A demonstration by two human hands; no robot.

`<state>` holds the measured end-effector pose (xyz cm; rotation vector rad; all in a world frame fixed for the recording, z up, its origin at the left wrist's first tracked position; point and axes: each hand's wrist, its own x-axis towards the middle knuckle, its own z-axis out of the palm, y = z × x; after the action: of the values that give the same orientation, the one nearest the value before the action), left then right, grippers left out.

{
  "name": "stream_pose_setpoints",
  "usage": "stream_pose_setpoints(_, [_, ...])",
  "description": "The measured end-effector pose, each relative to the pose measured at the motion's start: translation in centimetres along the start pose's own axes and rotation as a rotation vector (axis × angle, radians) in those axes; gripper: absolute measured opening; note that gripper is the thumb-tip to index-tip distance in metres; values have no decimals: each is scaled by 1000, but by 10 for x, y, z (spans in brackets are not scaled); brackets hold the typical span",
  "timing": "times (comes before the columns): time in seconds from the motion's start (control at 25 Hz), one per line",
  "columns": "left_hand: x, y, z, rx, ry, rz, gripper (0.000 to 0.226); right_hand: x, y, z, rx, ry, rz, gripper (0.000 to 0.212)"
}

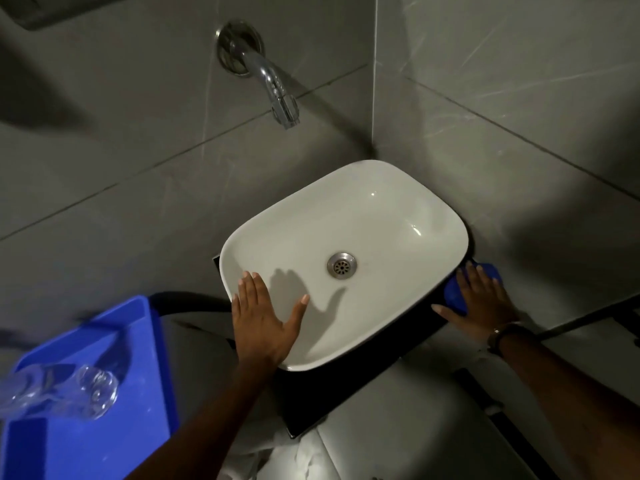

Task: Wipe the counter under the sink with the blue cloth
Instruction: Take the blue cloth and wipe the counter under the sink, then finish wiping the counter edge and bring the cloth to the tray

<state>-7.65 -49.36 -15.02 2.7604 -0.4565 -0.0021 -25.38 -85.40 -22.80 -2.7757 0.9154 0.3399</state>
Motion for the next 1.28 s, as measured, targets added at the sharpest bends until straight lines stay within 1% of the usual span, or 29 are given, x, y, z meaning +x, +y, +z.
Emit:
stream_pose_setpoints(0.08, [-1, 0, 0, -20, 11, -4, 111, -15, -22, 15, 93, 41, 60, 114])
stream_pose_setpoints(0.16, [-3, 1, -3, -36, 20, 9, 112, -46, -56, 28, 138, 65, 17, 115])
stream_pose_setpoints(0.24, [-2, 0, -4, -62, 17, 8, 114, -87, -99, 46, 184, 62, -97, 116])
stream_pose_setpoints(0.32, [-1, 2, -6, -82, 2, 6, 115, -131, -149, 66, 231, 62, -266, 116])
stream_pose_setpoints(0.4, [-3, 3, -11, -101, -21, 21, 114, -163, -196, 79, 175, -56, -437, 117])
stream_pose_setpoints(0.44, [-5, 1, -15, -95, -63, 51, 113, -176, -217, 82, 112, -89, -514, 115])
stream_pose_setpoints(0.48, [-9, -2, -19, -85, -120, 98, 111, -188, -234, 82, 46, -135, -571, 109])
stream_pose_setpoints(0.52, [-14, -4, -23, -83, -171, 149, 109, -197, -246, 81, -28, -148, -605, 96])
stream_pose_setpoints(0.56, [-22, -7, -28, -112, -210, 186, 107, -202, -256, 76, -84, -159, -588, 77])
stream_pose_setpoints(0.6, [-33, -11, -34, -174, -238, 192, 103, -205, -263, 73, -104, -156, -562, 63])
stream_pose_setpoints(0.64, [-47, -19, -41, -252, -244, 178, 99, -210, -265, 69, -117, -172, -557, 57])
stream_pose_setpoints(0.72, [-80, -48, -57, -377, -198, 156, 90, -214, -272, 62, -115, -149, -561, 53])
stream_pose_setpoints(0.8, [-113, -87, -72, -452, -154, 130, 78, -211, -277, 55, -58, -39, -522, 46])
stream_pose_setpoints(0.84, [-129, -109, -80, -495, -152, 90, 72, -212, -282, 52, 41, -53, -493, 49])
stream_pose_setpoints(0.88, [-143, -128, -87, -566, -166, 26, 67, -215, -288, 46, 221, -128, -420, 53])
stream_pose_setpoints(0.92, [-152, -145, -95, -665, -202, -72, 62, -219, -298, 34, 481, -157, -297, 51])
stream_pose_setpoints(1.0, [-163, -176, -111, -913, -326, -305, 50, -226, -330, 15, 1050, -293, 18, 35])
stream_pose_setpoints(1.04, [-165, -191, -118, -1060, -395, -390, 41, -230, -348, 10, 1240, -351, 122, 31])
stream_pose_setpoints(1.12, [-168, -222, -131, -1311, -509, -486, 22, -237, -393, 2, 1474, -490, 195, 31])
stream_pose_setpoints(1.16, [-168, -240, -138, -1381, -537, -509, 20, -242, -419, 0, 1542, -575, 202, 31])
stream_pose_setpoints(1.2, [-166, -260, -143, -1382, -542, -509, 20, -246, -444, 1, 1579, -652, 202, 33])
stream_pose_setpoints(1.28, [-166, -298, -150, -1309, -482, -521, 20, -254, -494, 11, 1549, -749, 202, 34])
